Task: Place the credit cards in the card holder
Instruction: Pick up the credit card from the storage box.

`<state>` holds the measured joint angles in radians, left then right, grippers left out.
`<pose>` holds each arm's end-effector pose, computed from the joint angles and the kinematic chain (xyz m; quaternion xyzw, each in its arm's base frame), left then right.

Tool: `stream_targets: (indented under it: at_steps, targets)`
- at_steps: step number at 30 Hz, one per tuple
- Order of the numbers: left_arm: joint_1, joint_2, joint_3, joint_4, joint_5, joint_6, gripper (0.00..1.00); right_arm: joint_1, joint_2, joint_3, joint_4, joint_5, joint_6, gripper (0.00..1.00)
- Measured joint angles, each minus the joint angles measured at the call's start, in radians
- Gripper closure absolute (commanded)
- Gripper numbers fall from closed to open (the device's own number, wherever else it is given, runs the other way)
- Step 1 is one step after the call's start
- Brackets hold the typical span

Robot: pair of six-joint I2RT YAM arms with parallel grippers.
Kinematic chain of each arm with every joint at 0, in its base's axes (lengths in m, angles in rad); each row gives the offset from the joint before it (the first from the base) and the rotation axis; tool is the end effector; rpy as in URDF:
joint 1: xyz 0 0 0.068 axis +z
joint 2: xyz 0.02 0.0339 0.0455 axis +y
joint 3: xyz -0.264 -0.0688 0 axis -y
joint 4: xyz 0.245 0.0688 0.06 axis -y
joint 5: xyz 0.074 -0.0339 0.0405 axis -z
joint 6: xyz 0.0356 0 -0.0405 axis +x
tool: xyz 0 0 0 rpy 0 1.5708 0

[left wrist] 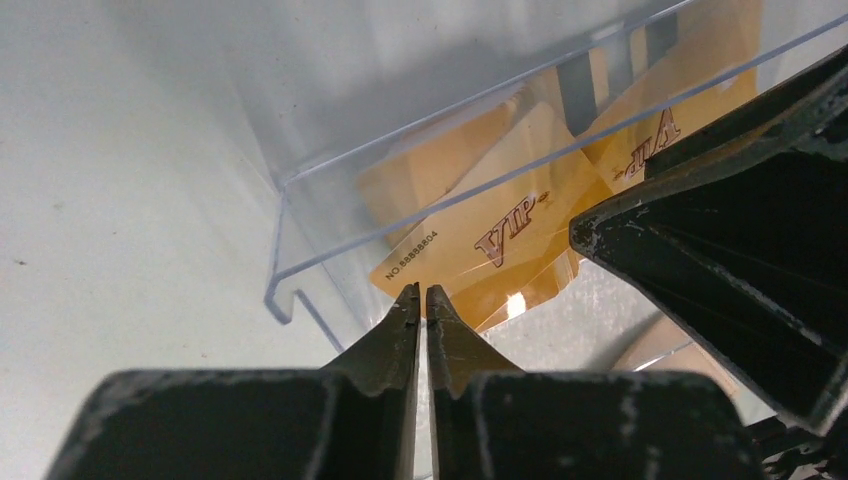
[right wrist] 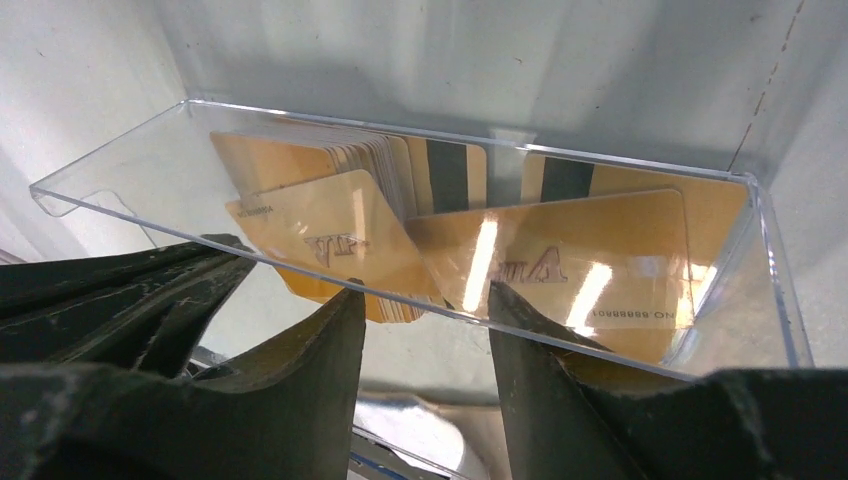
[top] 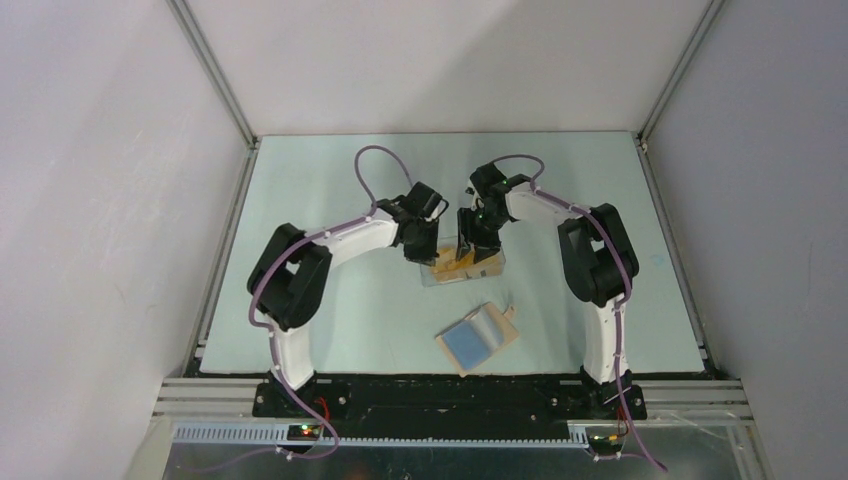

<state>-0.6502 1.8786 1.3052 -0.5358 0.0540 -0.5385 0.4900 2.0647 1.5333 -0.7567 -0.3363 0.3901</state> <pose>0.3070 -0.2359 0.1845 0.0605 0.9713 -0.1498 0.1747 0.3622 0.2065 0.1702 -0.0723 0.9737 0.2091 0.0551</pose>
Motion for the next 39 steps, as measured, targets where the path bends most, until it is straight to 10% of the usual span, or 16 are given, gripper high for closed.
stream_targets:
  at_steps: [14,30,39]
  targets:
    - [-0.033,0.094,0.097,-0.051,-0.002,0.018,1.00,-0.001,0.002,-0.017,0.052,-0.064,0.045,0.49]
    - [-0.034,0.097,0.098,-0.058,-0.011,0.025,1.00,-0.061,-0.027,-0.137,0.220,-0.237,0.112,0.90]
    - [-0.034,0.090,0.098,-0.074,-0.032,0.045,0.59,-0.065,-0.031,-0.157,0.248,-0.280,0.131,1.00]
